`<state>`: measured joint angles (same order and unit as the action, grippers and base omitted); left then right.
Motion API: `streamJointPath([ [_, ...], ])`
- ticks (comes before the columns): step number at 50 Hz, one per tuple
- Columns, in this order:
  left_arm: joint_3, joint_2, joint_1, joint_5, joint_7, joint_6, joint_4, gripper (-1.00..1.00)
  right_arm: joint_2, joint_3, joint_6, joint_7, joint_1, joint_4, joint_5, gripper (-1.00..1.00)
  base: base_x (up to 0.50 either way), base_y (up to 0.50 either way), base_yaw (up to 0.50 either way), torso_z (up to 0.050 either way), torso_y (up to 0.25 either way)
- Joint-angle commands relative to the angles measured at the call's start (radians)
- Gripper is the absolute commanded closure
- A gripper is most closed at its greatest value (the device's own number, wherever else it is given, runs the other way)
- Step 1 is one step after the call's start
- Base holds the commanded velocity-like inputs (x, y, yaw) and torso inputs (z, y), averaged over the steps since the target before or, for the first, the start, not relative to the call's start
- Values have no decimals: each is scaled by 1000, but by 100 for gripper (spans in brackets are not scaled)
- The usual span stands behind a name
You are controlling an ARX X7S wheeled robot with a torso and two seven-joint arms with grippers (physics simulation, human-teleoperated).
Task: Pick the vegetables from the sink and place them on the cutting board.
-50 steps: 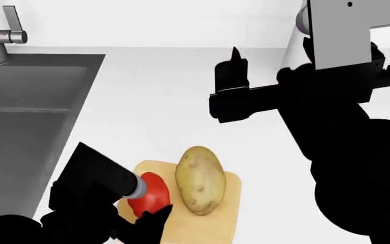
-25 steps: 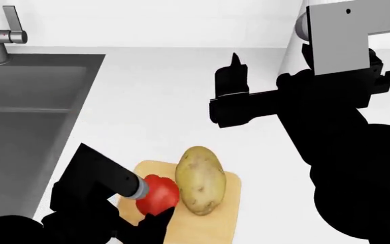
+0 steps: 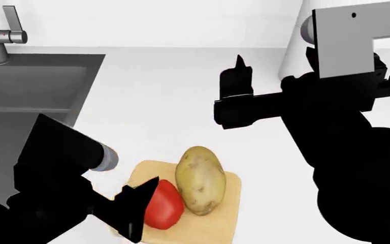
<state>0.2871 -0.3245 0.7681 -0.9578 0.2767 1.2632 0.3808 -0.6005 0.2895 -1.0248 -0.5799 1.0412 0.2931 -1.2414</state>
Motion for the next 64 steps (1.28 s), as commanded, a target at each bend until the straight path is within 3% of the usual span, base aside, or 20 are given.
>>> streamJointPath([
  [1,-112,-28,50,-80,52,49,26,-100,-15,-12,7,-11,-13,7,-5,-100,0,0,0,0,0],
  [26,-314,-175,75,-123,113,36,27,-100,-143,-126,92,0,-197,97,-12,-100,0,0,0,0,0],
  [44,-400,-205,193,-256,221,152,29,-100,-187,-145,8,-60,-74,92,-112,-100,0,0,0,0,0],
  [54,-299,-212,277,-184,183,125,-49,-100,-170,-95,0,-11,16,20,-47,-100,0,0,0,0,0],
  [64,-163,-187,518,-83,120,104,-235,-100,-129,-6,-40,92,228,-147,35,-100,0,0,0,0,0],
])
